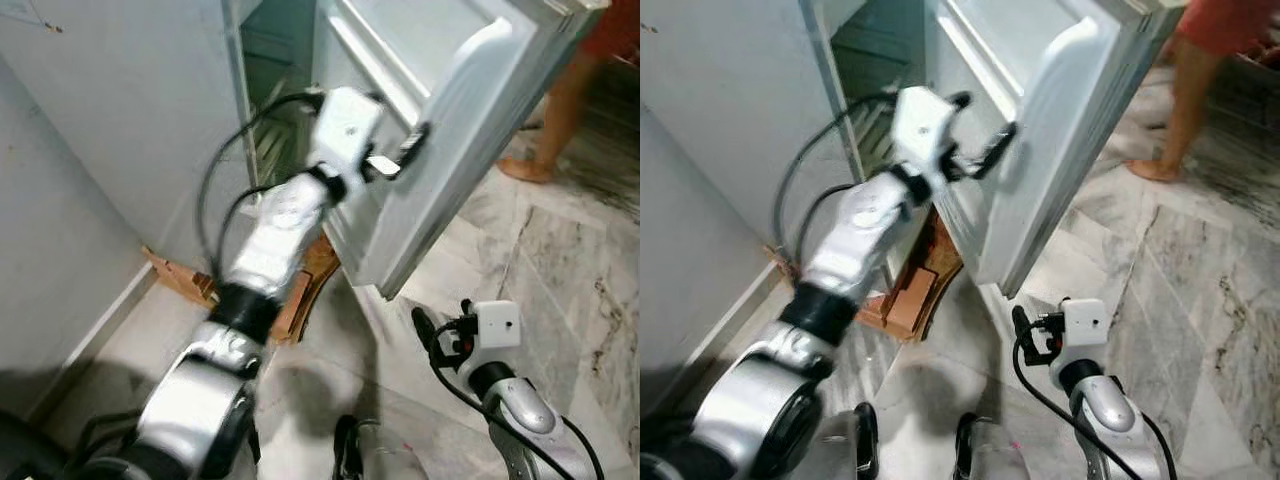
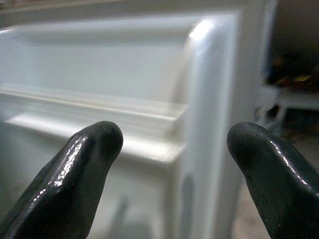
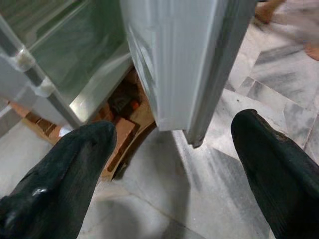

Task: Restocking fridge

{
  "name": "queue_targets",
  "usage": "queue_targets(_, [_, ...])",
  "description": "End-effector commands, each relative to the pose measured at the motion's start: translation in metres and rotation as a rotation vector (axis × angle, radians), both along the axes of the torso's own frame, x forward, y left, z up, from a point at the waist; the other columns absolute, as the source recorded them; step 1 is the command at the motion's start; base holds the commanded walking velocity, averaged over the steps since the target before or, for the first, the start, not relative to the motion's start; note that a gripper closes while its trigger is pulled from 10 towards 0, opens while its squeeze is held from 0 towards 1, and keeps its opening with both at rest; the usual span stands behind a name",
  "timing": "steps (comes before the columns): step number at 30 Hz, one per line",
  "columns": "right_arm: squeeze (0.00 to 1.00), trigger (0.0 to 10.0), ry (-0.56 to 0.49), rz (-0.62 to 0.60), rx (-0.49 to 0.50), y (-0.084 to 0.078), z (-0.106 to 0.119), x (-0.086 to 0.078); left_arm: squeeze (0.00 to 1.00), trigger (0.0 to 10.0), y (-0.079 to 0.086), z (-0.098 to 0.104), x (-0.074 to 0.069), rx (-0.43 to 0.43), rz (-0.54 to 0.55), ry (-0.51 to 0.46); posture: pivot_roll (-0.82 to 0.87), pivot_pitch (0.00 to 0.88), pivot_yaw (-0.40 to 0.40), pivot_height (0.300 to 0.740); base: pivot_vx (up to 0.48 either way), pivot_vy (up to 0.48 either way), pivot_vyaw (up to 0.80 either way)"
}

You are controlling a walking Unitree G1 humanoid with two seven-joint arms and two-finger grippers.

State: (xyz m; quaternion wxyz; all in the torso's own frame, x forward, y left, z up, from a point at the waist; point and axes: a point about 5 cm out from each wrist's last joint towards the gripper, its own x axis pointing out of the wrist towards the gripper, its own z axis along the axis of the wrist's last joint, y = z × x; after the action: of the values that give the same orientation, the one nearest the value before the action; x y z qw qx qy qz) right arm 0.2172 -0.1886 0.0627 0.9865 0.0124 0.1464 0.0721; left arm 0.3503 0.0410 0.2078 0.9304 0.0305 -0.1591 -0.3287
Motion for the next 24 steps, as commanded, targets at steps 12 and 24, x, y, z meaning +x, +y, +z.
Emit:
queue_targets(12, [0.00, 10.0, -0.060, -0.040, -0.019, -0.004, 0.010, 0.018, 0.00, 10.0, 0.116, -0.093, -0.062, 0.151, 0.364, 0.215, 0.09, 0.161, -0.073, 0.740, 0.024, -0.065, -0.14])
queue_targets(24, [0.00, 10.0, -0.082, 0.014, -0.008, 0.014, 0.012, 0.035, 0.00, 10.0, 0.134, -0.107, -0.089, 0.179, 0.456, 0.289, 0.12, 0.150, -0.093, 0.740, 0.334, -0.337, -0.31])
